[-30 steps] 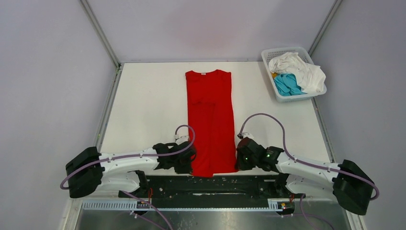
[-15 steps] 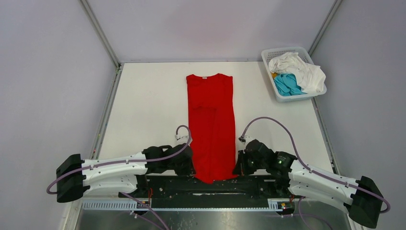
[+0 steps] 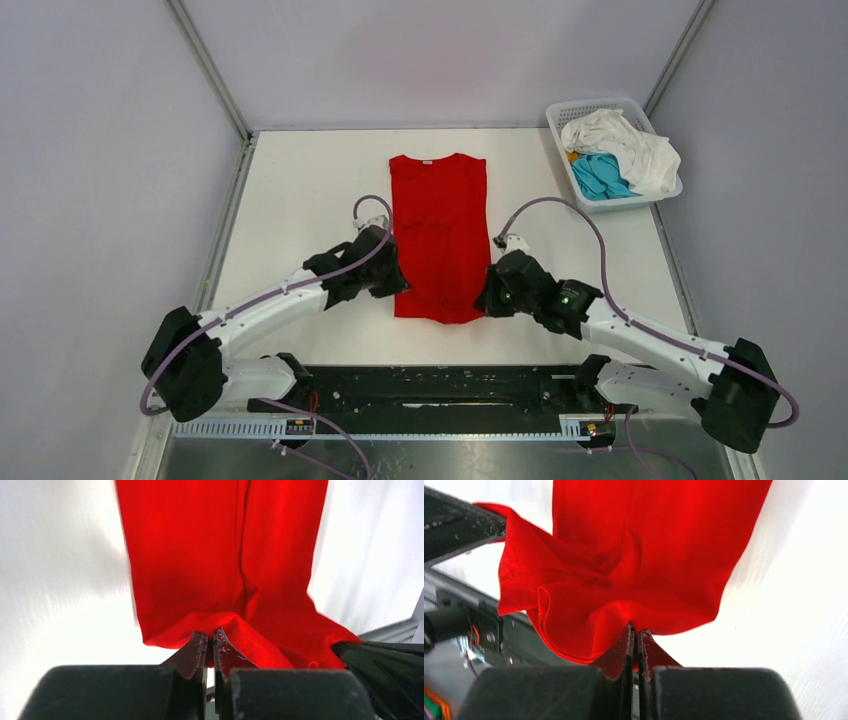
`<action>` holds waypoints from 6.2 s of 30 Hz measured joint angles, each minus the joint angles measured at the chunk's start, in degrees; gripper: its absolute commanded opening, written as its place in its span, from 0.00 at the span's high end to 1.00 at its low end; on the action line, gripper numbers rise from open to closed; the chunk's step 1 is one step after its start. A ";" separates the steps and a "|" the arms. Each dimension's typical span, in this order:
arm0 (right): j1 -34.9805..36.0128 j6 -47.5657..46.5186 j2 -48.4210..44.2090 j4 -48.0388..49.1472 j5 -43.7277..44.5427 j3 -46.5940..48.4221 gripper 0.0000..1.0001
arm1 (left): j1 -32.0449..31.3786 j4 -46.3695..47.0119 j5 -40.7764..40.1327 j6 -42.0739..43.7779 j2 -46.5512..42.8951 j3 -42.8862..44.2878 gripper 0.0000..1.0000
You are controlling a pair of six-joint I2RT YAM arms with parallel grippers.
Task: Fold and stack the t-shirts
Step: Fold the folded rectangular tshirt in 1/3 of the way, then grab one side of the 2/3 rectangular tshirt with both arms, then fold the long partially folded tshirt into a neat square, then put the neatly folded tshirt into the corner of the board with the left arm
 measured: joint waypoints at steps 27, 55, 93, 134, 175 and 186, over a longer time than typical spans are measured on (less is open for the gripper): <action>-22.05 -9.73 32.74 5.70 -1.73 23.87 0.98 | 20.20 1.68 5.29 14.32 32.35 26.75 0.93; -25.40 -6.21 18.12 15.65 -12.20 0.02 0.26 | 20.98 5.01 12.41 12.63 9.90 -0.37 0.28; -14.21 -4.83 10.34 10.91 -19.45 -9.84 1.00 | 8.20 19.21 15.74 2.71 2.23 -19.80 1.00; -35.19 -6.75 10.08 8.66 -48.68 9.64 1.00 | 11.61 2.40 -8.22 9.33 -9.97 5.92 1.00; -47.43 -6.78 32.15 17.25 -37.18 16.28 0.01 | 23.80 0.28 11.72 25.86 44.30 38.82 0.33; -47.43 -10.93 17.81 8.90 -35.34 5.92 0.00 | 23.26 -2.95 12.52 28.11 49.05 39.45 1.00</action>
